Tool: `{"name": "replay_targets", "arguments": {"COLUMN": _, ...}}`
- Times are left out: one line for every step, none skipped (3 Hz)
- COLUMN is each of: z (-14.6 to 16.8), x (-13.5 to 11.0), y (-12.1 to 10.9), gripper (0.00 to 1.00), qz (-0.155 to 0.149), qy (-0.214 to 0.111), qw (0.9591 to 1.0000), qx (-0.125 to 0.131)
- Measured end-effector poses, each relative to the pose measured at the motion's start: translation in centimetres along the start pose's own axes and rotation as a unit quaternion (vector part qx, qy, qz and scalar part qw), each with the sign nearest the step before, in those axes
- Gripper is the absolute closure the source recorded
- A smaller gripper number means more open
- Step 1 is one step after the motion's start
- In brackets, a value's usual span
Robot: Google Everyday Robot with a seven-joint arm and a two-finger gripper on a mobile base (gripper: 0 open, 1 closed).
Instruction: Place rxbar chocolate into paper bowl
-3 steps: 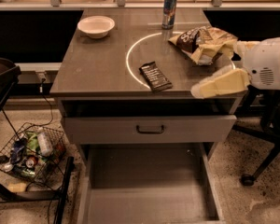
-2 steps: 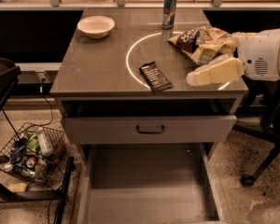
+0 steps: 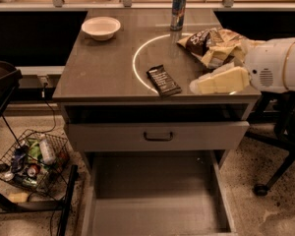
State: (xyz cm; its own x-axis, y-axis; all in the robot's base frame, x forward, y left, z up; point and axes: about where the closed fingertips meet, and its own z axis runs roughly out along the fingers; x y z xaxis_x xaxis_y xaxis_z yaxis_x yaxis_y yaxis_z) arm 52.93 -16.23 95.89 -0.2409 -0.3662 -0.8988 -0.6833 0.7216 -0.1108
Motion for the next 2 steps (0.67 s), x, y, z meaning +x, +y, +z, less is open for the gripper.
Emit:
{"name": "replay_targets", "arguments": {"z": 3.4, "x": 1.9, "y": 2.4, "gripper": 0.0, "qz": 0.034, "qy": -0.029, "qw": 0.999, "qx": -0.002}}
{"name": "replay_targets", "arguments": {"z": 5.7, "x": 2.6, "y": 3.9, "gripper": 0.0, "qz": 0.052, "qy": -0.05, "qw": 0.9973, "qx": -0.011}}
